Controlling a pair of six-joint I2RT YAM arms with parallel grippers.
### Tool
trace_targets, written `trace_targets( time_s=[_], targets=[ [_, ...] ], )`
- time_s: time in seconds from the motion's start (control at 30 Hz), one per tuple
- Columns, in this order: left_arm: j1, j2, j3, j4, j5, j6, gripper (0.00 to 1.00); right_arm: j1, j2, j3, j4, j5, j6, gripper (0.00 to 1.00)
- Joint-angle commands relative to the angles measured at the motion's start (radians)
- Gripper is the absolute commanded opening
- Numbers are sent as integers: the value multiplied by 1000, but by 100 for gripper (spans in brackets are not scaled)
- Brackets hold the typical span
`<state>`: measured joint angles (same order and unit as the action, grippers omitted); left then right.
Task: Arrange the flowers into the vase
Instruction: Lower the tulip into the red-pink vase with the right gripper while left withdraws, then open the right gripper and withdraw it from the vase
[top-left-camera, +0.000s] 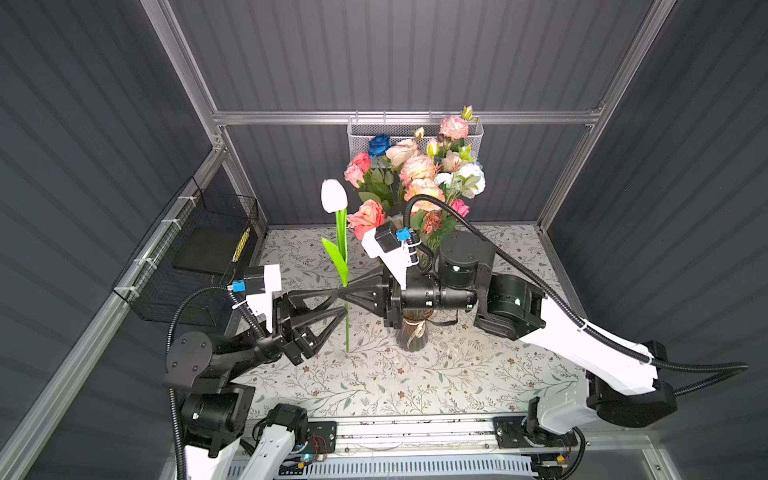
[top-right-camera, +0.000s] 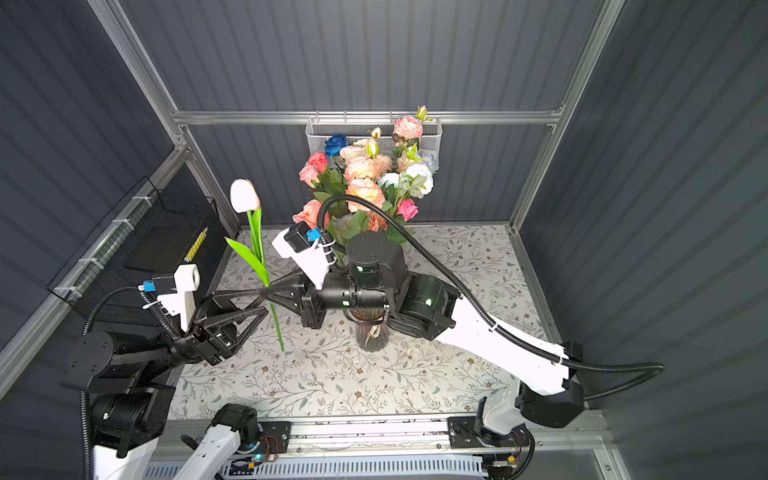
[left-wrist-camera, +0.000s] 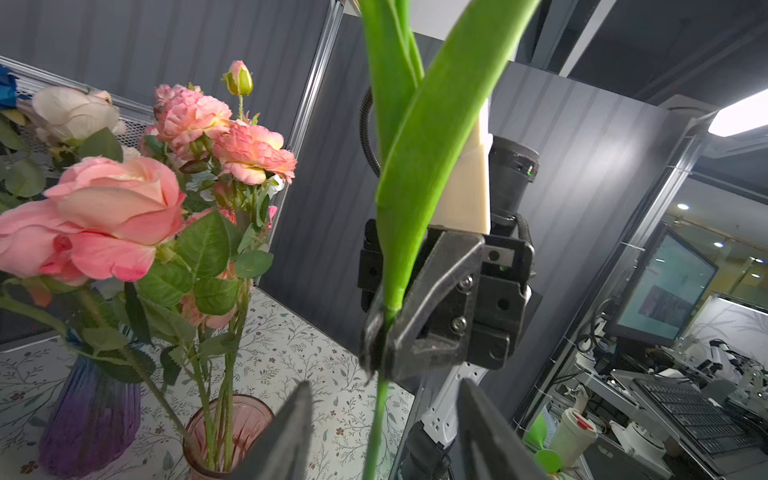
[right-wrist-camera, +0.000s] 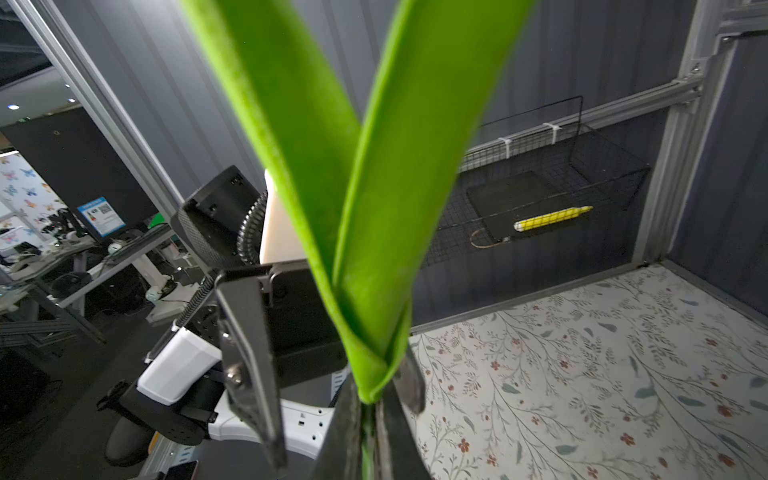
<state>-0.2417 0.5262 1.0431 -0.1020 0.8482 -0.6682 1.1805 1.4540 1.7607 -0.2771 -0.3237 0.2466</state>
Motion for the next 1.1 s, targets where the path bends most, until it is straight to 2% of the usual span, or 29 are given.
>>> trace_targets(
  time_s=[0.0,0.07,0.1,0.13,0.33,0.5,0.63,0.87,1.0,1.07],
  targets=[
    [-4,-12,6,-44,-54,15,78,-23,-91,-85,51,62,6,7],
    [-4,-17,6,-68,-86,27,84,-37,-152,-153,58,83,13,6],
    [-3,-20,6,-89,-117,33,98,-42,-186,-192,56,101,11,6],
    [-4,-26,6,-113,-149,45,100,-46,-219,-226,53,120,9,6],
    [-2,-75,-43,-292,-417,110,100,-82,-438,-417,-22,304,-41,7],
    [-3,-116,-132,-343,-554,105,100,-109,-512,-513,0,421,-104,7],
    [-4,-105,-153,-368,-573,96,100,-143,-495,-574,121,482,-171,7],
    [-3,-100,-166,-373,-565,78,100,-214,-392,-681,400,510,-200,6],
    [-4,-100,-160,-387,-564,80,100,-246,-342,-734,444,520,-170,6],
    [-4,-101,-162,-392,-568,82,100,-248,-340,-773,453,518,-149,10]
  ],
)
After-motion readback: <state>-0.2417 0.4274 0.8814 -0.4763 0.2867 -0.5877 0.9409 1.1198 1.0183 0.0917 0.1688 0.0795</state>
